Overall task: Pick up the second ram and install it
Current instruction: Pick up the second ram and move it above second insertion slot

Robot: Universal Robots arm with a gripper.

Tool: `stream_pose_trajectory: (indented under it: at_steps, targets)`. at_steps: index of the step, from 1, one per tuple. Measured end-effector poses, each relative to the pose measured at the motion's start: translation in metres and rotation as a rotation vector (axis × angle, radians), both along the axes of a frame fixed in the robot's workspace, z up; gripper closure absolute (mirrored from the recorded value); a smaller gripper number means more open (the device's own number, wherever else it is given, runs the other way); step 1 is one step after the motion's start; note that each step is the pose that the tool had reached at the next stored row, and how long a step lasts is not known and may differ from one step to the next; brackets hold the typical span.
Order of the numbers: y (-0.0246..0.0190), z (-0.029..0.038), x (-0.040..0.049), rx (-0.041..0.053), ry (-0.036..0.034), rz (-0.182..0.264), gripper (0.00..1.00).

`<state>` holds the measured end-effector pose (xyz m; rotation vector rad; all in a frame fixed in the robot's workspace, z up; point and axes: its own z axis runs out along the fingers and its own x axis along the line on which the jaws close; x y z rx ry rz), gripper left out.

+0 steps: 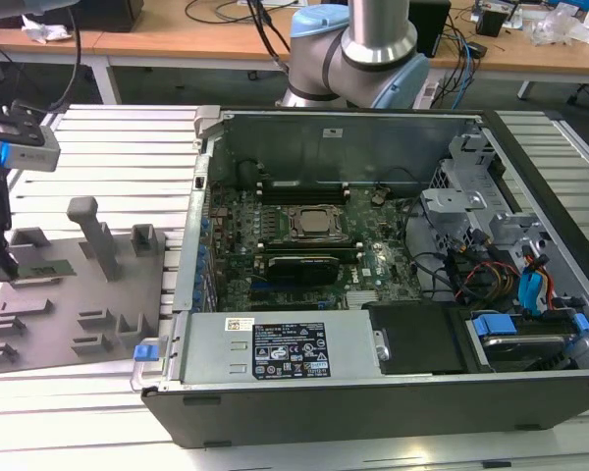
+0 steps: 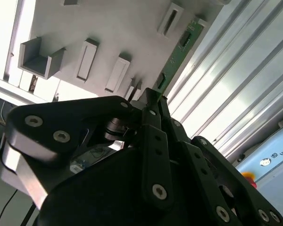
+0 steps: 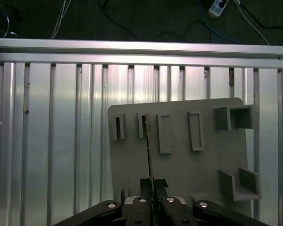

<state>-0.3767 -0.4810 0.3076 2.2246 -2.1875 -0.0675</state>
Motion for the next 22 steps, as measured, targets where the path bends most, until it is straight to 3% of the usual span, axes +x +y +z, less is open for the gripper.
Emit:
stream_pose_trajectory:
  at_steps: [4, 11, 22]
  targets:
    - [0.0000, 0.0110, 0.0000, 0.0000, 0.0000, 0.000, 0.86]
    - [0.0000, 0.0221, 0.0000, 0.0000, 0.0001, 0.000, 0.86]
    - [0.0000, 0.0459, 0.0000, 0.0000, 0.0001, 0.000, 0.86]
